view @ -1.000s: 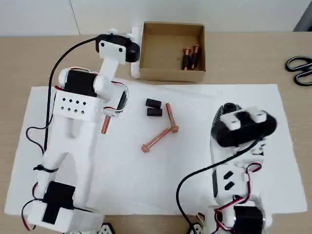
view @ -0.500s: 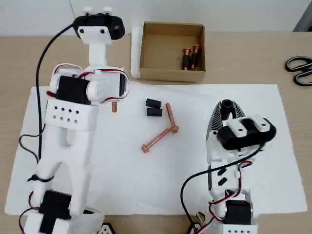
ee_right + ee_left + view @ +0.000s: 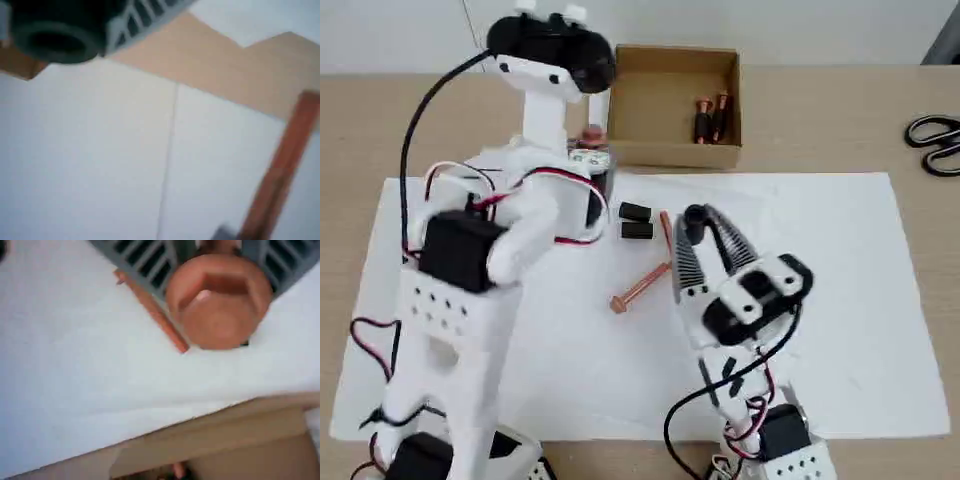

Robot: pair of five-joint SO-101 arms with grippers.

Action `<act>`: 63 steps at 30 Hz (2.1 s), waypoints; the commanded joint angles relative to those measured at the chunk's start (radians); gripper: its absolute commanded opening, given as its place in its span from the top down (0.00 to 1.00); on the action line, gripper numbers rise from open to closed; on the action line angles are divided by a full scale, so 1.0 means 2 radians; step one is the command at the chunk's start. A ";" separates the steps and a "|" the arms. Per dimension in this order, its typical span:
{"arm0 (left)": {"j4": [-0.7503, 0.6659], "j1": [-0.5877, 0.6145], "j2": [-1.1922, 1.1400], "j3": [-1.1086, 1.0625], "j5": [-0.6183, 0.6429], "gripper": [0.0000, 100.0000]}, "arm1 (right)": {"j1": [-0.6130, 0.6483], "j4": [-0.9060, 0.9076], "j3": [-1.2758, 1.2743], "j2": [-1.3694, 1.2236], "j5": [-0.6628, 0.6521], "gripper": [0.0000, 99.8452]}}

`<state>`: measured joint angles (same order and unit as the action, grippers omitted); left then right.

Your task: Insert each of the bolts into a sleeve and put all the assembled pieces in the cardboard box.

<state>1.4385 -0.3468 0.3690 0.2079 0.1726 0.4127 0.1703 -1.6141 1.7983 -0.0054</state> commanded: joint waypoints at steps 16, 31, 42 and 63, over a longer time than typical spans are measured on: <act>-0.117 -0.098 0.032 0.004 0.062 0.99 | 0.023 -0.013 -0.026 0.007 -0.010 1.00; -0.213 -0.097 0.033 -0.122 0.102 0.99 | 0.022 -0.013 -0.022 0.007 -0.010 1.00; -0.187 -0.099 0.073 -0.125 0.104 0.99 | 0.021 -0.013 -0.026 0.007 -0.010 1.00; -0.194 -0.120 0.085 -0.174 0.121 0.99 | 0.021 -0.013 -0.026 0.007 -0.010 1.00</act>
<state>1.0687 -0.5754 0.5117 -0.1389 0.4074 0.4542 0.1688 -1.6694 1.7967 -0.0176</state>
